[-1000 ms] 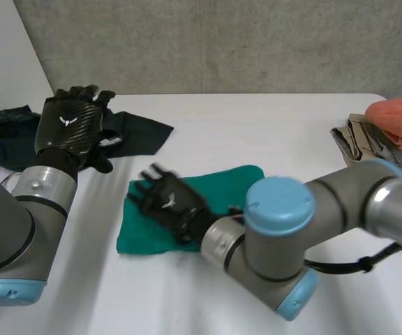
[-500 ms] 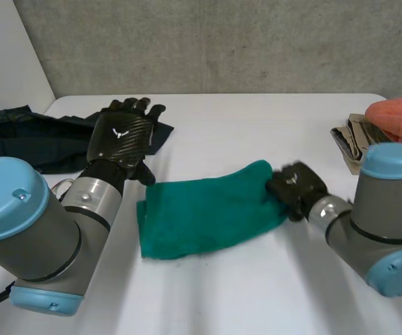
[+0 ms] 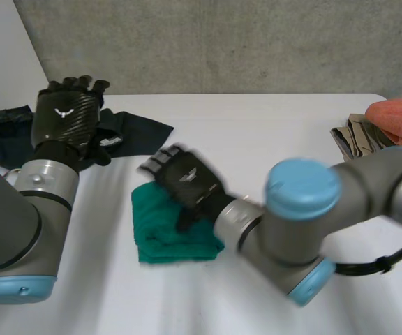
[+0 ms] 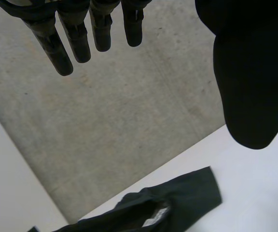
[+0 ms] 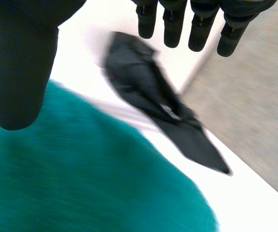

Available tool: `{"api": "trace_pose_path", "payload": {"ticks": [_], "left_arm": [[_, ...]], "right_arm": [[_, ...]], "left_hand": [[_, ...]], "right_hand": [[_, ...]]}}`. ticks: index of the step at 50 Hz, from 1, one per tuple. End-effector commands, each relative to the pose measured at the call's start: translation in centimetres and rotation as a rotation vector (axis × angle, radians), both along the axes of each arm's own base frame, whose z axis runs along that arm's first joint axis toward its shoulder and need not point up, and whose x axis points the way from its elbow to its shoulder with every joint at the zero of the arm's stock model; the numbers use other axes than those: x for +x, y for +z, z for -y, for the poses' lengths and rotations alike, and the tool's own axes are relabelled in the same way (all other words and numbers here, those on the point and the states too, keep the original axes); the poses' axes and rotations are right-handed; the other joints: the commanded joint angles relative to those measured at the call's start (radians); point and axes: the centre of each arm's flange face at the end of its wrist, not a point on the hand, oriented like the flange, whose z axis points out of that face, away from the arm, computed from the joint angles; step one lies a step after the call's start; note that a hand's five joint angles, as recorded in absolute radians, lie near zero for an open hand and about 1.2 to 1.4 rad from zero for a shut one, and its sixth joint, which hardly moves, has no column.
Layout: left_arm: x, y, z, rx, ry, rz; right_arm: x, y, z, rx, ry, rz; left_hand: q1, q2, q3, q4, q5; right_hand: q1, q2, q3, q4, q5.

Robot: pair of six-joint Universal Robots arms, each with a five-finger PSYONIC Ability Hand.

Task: Fold the laundry.

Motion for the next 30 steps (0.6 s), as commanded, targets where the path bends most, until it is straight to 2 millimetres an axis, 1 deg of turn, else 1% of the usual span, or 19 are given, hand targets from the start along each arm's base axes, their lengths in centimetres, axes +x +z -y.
{"api": "trace_pose_path", "payload": {"ticks": [1, 3, 4, 5, 7, 8, 9, 10, 12, 13, 16, 20, 26, 30], "left_arm": [[-4.0, -1.6, -1.8, 0.083, -0.146, -0.051], [-4.8, -2.1, -2.4, 0.122, -0.176, -0.05], [-5.1, -2.5, -2.6, 0.145, -0.186, -0.045], [-5.5, -3.6, -2.8, 0.2, -0.197, -0.03], [-5.8, -4.8, -2.9, 0.257, -0.197, -0.009], [-5.8, -5.5, -2.8, 0.287, -0.192, 0.006], [-5.7, -6.9, -2.8, 0.346, -0.18, 0.039], [-5.6, -7.7, -2.9, 0.38, -0.172, 0.06], [-5.4, -8.7, -3.0, 0.424, -0.157, 0.089], [-5.1, -9.6, -3.2, 0.465, -0.135, 0.122], [-4.3, -10.7, -3.4, 0.514, -0.09, 0.159], [-3.7, -10.9, -3.2, 0.525, -0.063, 0.169], [-3.4, -11.1, -3.6, 0.524, -0.072, 0.236], [-3.2, -10.9, -3.3, 0.506, -0.075, 0.281]], "right_arm": [[-6.1, 3.8, 5.7, 0.186, -0.245, 0.115], [-6.5, 3.5, 5.7, 0.236, -0.259, 0.097], [-6.5, 2.7, 5.5, 0.285, -0.253, 0.072], [-6.5, 2.1, 5.5, 0.306, -0.252, 0.056], [-6.3, 1.1, 5.7, 0.34, -0.252, 0.03], [-6.0, 0.3, 5.9, 0.366, -0.25, 0.014], [-5.9, -0.2, 6.0, 0.381, -0.245, 0.006], [-5.8, -0.5, 6.1, 0.392, -0.239, 0.0], [-5.5, -1.6, 6.1, 0.441, -0.216, -0.025], [-5.4, -1.9, 6.1, 0.458, -0.208, -0.032], [-4.8, -3.3, 5.9, 0.508, -0.179, -0.064], [-3.8, -4.5, 5.1, 0.533, -0.15, -0.102], [-3.3, -5.2, 5.4, 0.496, -0.148, -0.139], [-3.6, -4.5, 5.9, 0.393, -0.189, -0.187]], "left_hand": [[0.003, -0.012, -0.018, -0.009, -0.028], [0.003, -0.012, -0.018, -0.008, -0.028], [0.003, -0.012, -0.018, -0.008, -0.028], [0.009, -0.006, -0.012, -0.003, -0.022], [0.012, -0.003, -0.009, 0.0, -0.019], [0.017, 0.002, -0.004, 0.006, -0.013], [0.02, 0.005, -0.001, 0.009, -0.01], [0.02, 0.005, -0.001, 0.009, -0.01], [0.02, 0.005, -0.001, 0.009, -0.01], [0.02, 0.005, -0.001, 0.009, -0.01], [0.029, 0.014, 0.008, 0.018, -0.001], [0.038, 0.023, 0.017, 0.027, 0.007], [0.038, 0.023, 0.017, 0.027, 0.007], [0.038, 0.023, 0.017, 0.027, 0.007]], "right_hand": [[-0.057, -0.043, -0.041, -0.037, -0.047], [-0.057, -0.043, -0.041, -0.037, -0.047], [-0.057, -0.043, -0.041, -0.037, -0.047], [-0.057, -0.043, -0.041, -0.037, -0.047], [-0.057, -0.043, -0.041, -0.037, -0.047], [-0.057, -0.043, -0.041, -0.037, -0.047], [-0.057, -0.043, -0.041, -0.037, -0.047], [-0.057, -0.043, -0.041, -0.037, -0.047], [-0.057, -0.043, -0.041, -0.037, -0.047], [-0.057, -0.043, -0.041, -0.037, -0.047], [-0.057, -0.043, -0.041, -0.037, -0.047], [-0.057, -0.043, -0.041, -0.037, -0.047], [-0.057, -0.043, -0.041, -0.037, -0.047], [-0.057, -0.043, -0.041, -0.037, -0.047]]}}
